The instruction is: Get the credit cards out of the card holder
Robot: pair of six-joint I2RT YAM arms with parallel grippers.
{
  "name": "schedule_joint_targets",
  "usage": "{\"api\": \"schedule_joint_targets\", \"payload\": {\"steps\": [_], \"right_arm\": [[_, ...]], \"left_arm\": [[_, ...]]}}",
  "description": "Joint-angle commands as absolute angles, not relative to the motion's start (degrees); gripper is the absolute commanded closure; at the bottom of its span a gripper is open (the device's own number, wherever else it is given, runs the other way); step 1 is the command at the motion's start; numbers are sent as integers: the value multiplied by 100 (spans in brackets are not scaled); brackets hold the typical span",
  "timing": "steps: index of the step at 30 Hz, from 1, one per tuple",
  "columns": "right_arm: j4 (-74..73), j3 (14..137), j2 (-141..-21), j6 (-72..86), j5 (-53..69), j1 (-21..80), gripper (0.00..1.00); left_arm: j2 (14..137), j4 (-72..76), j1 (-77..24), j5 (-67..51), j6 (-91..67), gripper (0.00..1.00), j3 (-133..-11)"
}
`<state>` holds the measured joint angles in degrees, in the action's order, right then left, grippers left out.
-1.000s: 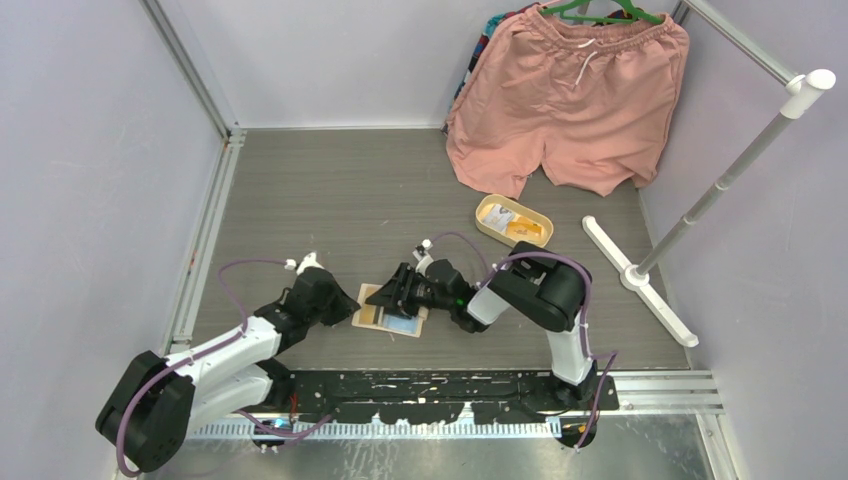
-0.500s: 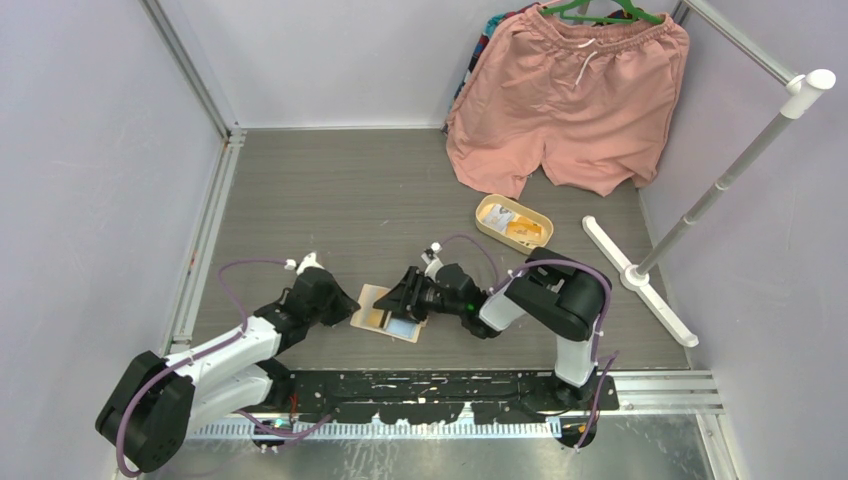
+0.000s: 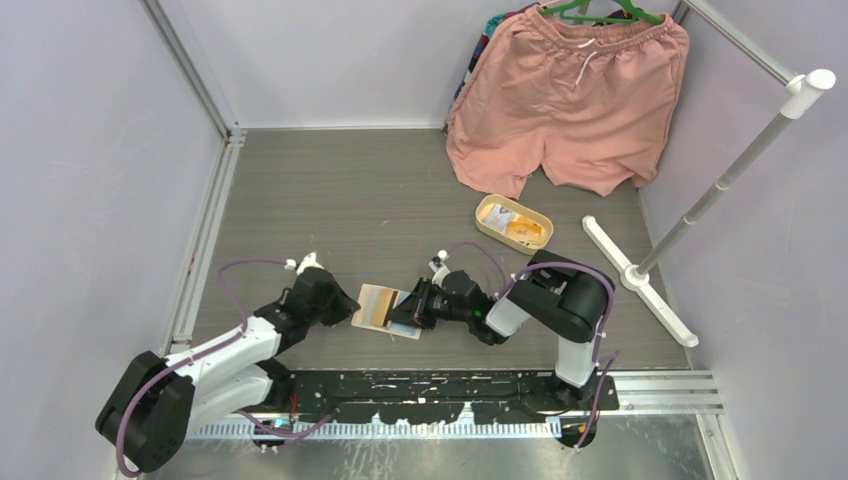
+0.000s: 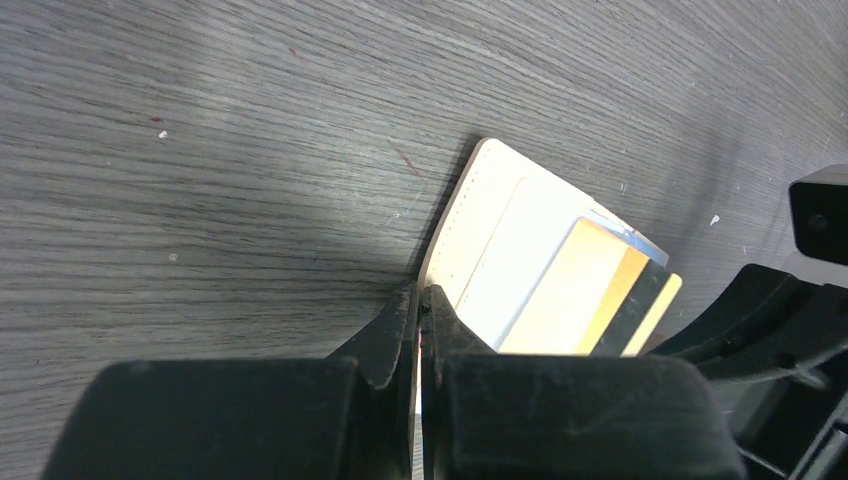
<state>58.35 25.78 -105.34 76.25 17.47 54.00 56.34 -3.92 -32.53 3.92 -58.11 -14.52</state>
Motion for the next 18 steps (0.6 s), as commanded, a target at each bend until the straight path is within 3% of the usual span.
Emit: {"api": "schedule_joint_targets", "payload": {"steps": [1, 4, 11, 18], "right_arm": [[6408, 2532, -10538, 7581, 1735, 5412, 90], [6621, 2474, -10654, 7665, 1766, 5411, 98], [6574, 2127, -10366, 7635, 1726, 5372, 99], [4836, 2110, -9155, 6993, 1610, 5327, 99]], "left_arm": [[5715, -973, -3276, 414, -5713, 100, -1318], [5701, -990, -3281, 413, -5704, 100, -1327], [5719, -973, -3280, 422, -5701, 100, -1318], [5806, -892, -3283, 405, -5696, 100, -1292]]}}
